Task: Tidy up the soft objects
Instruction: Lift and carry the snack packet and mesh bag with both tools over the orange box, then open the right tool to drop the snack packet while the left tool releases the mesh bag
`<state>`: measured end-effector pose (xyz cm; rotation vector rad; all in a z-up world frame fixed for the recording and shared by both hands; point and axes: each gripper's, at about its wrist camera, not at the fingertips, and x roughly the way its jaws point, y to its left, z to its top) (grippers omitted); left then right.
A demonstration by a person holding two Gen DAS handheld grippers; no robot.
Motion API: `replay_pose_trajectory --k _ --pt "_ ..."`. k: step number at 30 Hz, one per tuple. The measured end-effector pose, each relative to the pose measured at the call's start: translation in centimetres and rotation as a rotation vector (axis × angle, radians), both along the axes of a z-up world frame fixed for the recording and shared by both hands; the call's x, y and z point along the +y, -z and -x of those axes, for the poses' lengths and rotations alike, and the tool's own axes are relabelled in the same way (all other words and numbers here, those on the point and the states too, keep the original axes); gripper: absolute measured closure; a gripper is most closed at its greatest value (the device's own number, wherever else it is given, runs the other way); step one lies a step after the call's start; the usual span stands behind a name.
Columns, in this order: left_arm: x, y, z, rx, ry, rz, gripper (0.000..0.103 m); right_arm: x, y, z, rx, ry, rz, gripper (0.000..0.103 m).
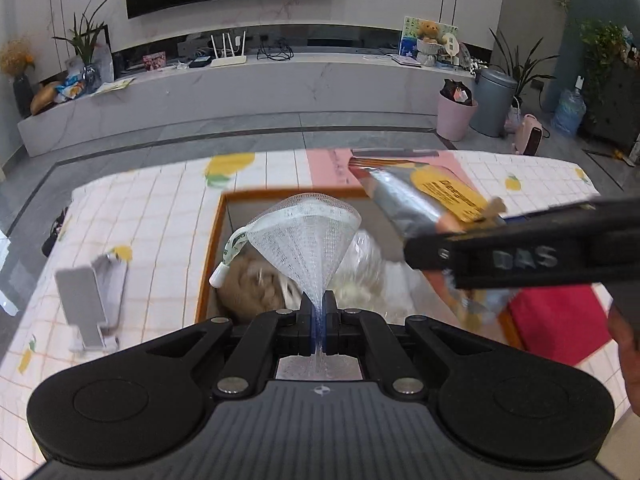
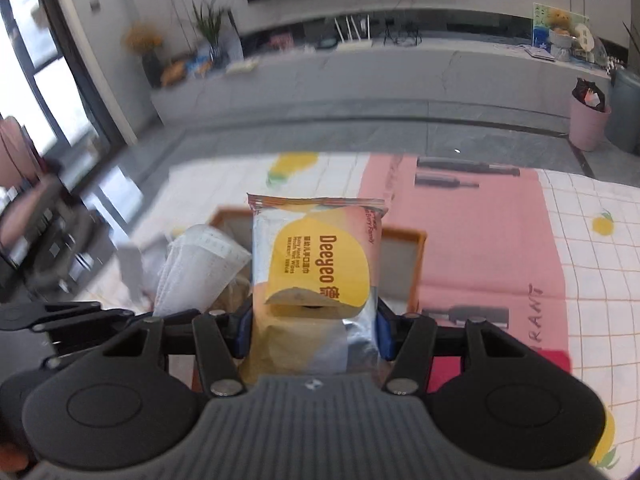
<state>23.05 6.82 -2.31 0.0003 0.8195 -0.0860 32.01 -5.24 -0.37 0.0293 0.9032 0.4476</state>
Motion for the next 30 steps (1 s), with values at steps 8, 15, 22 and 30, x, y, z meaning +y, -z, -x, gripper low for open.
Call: replay_pose_trajectory --k 8,15,22,30 --pt "2.2 1.5 1.1 -0.046 0.042 0.092 0.101 3.7 4.4 -0.8 -0.013 -0.02 0.228 0.048" --pt "3.2 2.7 1.9 -0.035 0.049 0.091 0.101 5.7 6.8 -1.9 0.015 0.027 0.387 0.046" --pt "3.4 1.2 2.6 -0.089 0.025 0.071 0.1 7.1 4.9 -0.5 -0.046 -0.045 0.52 0.02" --pt "4.3 0.7 2.9 -0.02 0.039 0.06 0.1 4.0 1.1 0.1 -0.091 -0.058 0.337 0.085"
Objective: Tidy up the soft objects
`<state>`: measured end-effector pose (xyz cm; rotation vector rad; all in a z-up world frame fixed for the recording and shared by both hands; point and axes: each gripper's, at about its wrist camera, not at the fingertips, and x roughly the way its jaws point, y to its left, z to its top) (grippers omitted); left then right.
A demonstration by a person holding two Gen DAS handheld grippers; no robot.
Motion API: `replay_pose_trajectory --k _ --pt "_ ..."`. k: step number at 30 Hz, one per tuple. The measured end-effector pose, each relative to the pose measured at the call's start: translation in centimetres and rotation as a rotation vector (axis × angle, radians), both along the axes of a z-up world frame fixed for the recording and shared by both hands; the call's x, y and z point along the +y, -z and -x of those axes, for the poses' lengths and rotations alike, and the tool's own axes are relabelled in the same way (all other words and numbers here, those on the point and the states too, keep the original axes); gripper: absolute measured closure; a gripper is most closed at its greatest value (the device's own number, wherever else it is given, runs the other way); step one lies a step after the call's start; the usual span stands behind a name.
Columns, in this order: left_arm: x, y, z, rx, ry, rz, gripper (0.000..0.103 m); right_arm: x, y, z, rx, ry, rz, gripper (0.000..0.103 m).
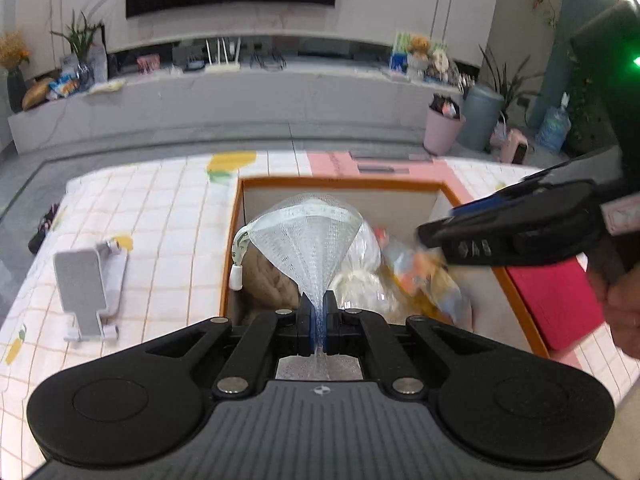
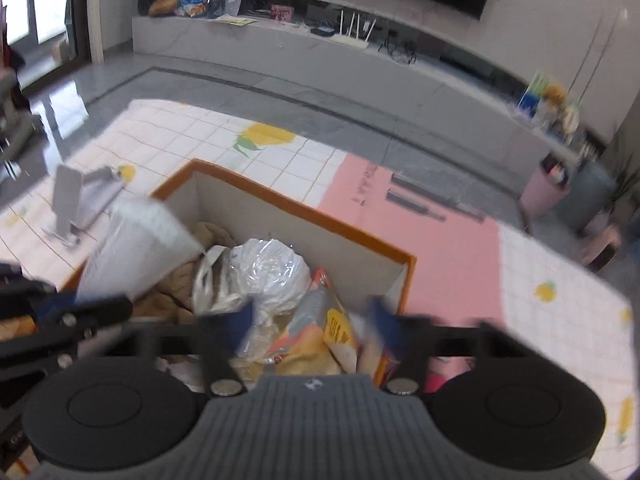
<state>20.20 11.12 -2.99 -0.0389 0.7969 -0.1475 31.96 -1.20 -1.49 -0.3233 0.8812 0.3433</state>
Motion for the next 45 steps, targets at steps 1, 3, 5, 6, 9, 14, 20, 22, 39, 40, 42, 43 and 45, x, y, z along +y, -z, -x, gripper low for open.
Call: replay_pose_trajectory --k 1,3,5,6,9,14,20,22,39,40,42,43,45 --pt "0.0 0.2 0.0 0.021 0.007 0.002 0.1 0.0 0.5 -0.4 0.034 0.005 0.009 0.092" --pt "0.2 0.7 0.1 0.057 0.017 0.005 0.1 0.6 2.0 -1.0 0.077 0.011 0.057 0.097" --pt "0.3 1.1 0.2 0.08 0.003 0.01 0.1 1.4 3.3 -1.4 0.081 -0.001 0.098 0.099" --pt "0.3 1.3 0.3 0.087 -0.011 0.002 0.1 1.7 3.9 -1.5 0.077 -0.004 0.114 0.099" --pt "0.0 1.8 0.2 0.113 -0.021 -0.044 0.1 2.5 5.6 -2.3 0.127 0.008 0.13 0.099" --pt "-0.2 2.7 0.5 0.144 -0.067 -0.116 0.1 3.4 7.6 -2.8 0.186 0.026 0.124 0.099" --pt "-0.8 2.5 0.8 0.144 -0.086 -0.13 0.064 2.5 7.6 -2.9 0.184 0.026 0.083 0.099" --pt "-1.2 1.9 1.2 0.123 -0.076 -0.113 0.026 2.0 7.4 -2.7 0.174 0.019 0.076 0.098" --pt "-3.7 -7.8 7.3 -0.185 -0.12 -0.148 0.017 -4.6 -2.6 3.0 -0.018 0.052 -0.247 0.065" --pt "-4.0 -8.6 8.0 -0.21 -0.11 -0.139 0.014 -5.4 -3.3 3.7 -0.034 0.057 -0.252 0.062" --pt "-4.9 -10.0 9.5 -0.25 -0.09 -0.127 0.011 -7.2 -4.6 5.0 -0.079 0.083 -0.247 0.054" --pt "-5.4 -10.6 10.3 -0.273 -0.093 -0.122 0.011 -8.1 -5.1 5.9 -0.107 0.097 -0.241 0.05" --pt "-6.2 -11.5 11.6 -0.322 -0.111 -0.123 0.011 -9.7 -6.3 7.9 -0.166 0.111 -0.232 0.045"
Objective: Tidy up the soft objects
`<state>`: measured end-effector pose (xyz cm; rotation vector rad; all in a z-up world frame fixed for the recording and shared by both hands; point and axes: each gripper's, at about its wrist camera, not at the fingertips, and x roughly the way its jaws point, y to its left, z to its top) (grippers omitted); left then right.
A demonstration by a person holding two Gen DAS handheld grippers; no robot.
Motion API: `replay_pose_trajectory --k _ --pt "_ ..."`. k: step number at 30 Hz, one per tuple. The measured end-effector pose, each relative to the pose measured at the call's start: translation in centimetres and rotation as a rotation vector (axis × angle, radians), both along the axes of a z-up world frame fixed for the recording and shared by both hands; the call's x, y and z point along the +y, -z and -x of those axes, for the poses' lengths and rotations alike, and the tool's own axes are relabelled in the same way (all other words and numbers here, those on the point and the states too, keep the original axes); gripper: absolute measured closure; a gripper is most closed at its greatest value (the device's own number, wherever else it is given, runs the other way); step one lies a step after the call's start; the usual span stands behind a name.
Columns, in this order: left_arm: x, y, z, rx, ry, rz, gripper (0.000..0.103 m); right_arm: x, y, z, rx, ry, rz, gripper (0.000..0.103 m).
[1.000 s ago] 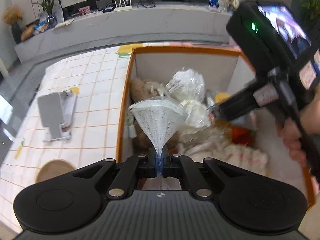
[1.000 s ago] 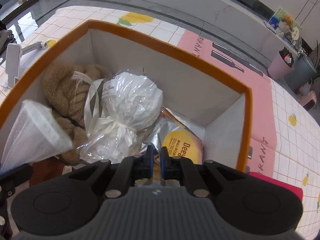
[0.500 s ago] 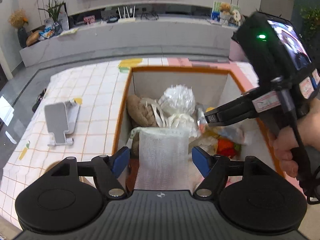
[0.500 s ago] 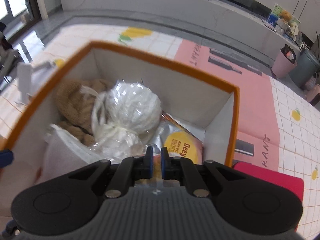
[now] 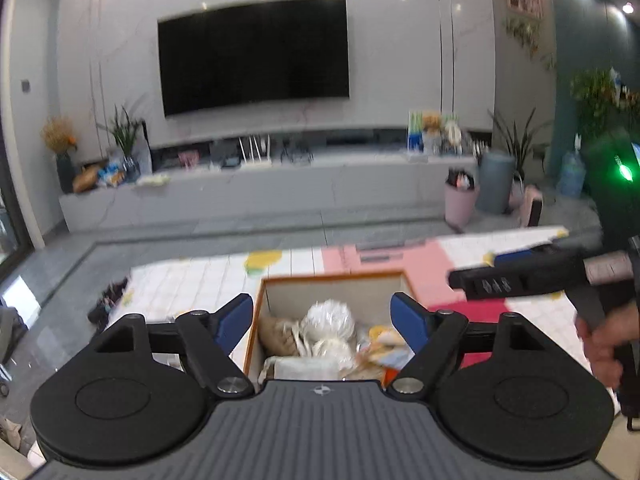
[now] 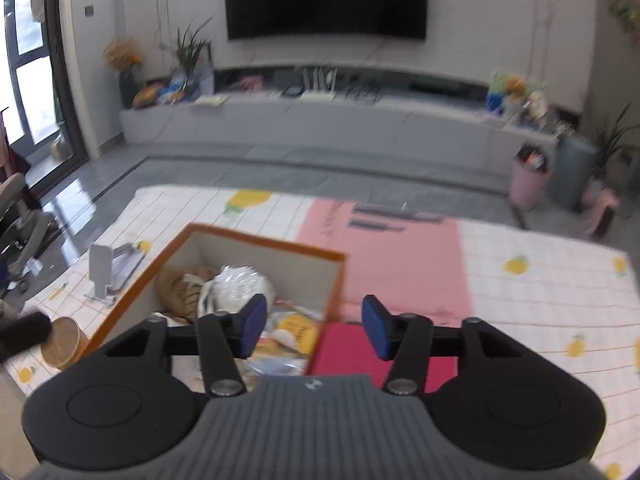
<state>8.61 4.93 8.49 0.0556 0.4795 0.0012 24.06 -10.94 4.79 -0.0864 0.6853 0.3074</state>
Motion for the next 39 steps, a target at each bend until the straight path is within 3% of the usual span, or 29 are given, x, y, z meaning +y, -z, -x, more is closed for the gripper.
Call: replay_pose_trajectory --k 5,8,12,16,23,27,34,39 --pt "-2.2 -0.9 3.8 -0.157 -0.053 0.02 0.011 -3.5 -1.2 7.2 -0.159 0.09 -0.043 0.026" --pt "-4.1 -0.6 5.9 -0.205 0.013 -0.028 0.007 -4.9 -0.5 11.4 -0.209 0.105 -0.059 0.017" --pt "-5.8 1.3 7.4 -0.191 0.027 -0.023 0.006 -6.0 1.3 16.4 -0.251 0.125 -0.071 0.015" --pt "-7.6 3.9 8.0 -0.126 0.026 -0.048 0.006 -7.1 3.2 19.6 -0.221 0.153 -0.083 0.015" --pt "-8.2 7.4 9.1 -0.101 0.012 0.004 0.003 -8.2 5.6 21.9 -0.215 0.106 -0.08 0.015" --pt "-8.3 8.5 9.8 -0.101 0.007 -0.003 0.003 -8.2 6.4 22.5 -0.266 0.099 -0.01 0.015" --pt "-9.1 10.2 10.7 -0.084 0.005 0.024 0.003 -8.3 8.3 22.3 -0.238 0.083 -0.053 0.014" --pt "-10.0 11.0 11.6 -0.104 -0.006 -0.004 0.003 -8.0 9.6 22.9 -0.245 0.059 -0.042 0.01"
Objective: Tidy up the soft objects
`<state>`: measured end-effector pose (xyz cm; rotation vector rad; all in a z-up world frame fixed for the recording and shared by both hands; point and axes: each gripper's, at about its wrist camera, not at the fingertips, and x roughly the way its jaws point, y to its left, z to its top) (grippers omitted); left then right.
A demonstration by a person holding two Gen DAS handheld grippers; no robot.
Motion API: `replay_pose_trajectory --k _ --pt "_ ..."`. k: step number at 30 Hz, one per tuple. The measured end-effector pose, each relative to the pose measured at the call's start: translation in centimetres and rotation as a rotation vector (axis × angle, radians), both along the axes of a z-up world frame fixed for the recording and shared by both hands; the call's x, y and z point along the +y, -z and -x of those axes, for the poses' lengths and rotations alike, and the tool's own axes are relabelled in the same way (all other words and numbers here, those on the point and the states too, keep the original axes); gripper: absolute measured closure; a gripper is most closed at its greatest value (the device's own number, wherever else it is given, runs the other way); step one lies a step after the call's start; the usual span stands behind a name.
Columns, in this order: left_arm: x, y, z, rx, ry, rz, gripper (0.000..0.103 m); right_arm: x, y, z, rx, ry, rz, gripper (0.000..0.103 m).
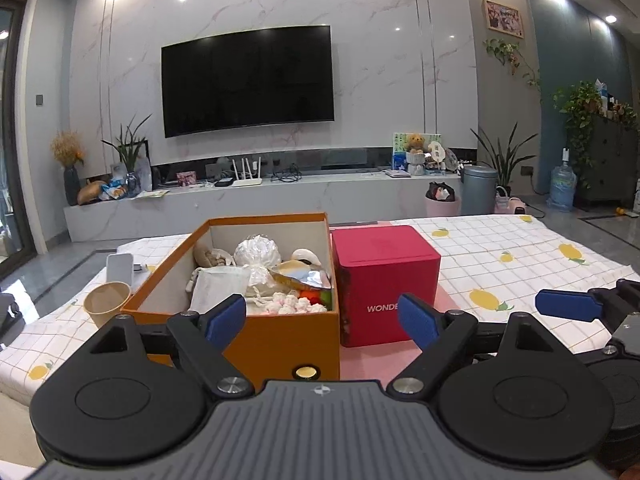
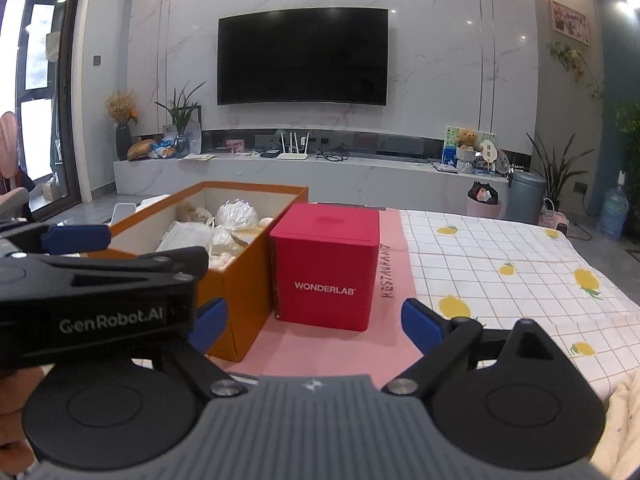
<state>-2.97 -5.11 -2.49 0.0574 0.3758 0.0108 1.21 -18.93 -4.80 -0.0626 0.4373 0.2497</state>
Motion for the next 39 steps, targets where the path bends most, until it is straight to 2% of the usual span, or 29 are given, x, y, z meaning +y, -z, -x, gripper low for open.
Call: replay_pose_trajectory --k 2,5,10,16,39 --pt "0.1 0.2 -0.1 0.021 0.002 0.018 0.003 -0.2 0.3 0.0 0.006 0.009 -0.006 0.006" --pt "0.1 0.3 -0.5 0.05 0.009 0.034 0.003 -0.4 0.6 -0.1 0.024 0.019 -0.03 0.006" --pt "-0.2 0.6 -0.3 0.036 -0.007 0.006 0.003 -0.1 1.1 -0.1 0.027 0.023 -0.007 0.006" --pt "-0.3 0.9 -0.3 0.053 -0.015 0.013 0.003 -0.4 1.6 -0.4 0.069 0.02 -0.022 0.007" --pt "-0.4 0.6 -0.5 0.078 -0.025 0.02 0.003 -0.4 1.7 -0.4 0.078 0.013 -0.023 0.007"
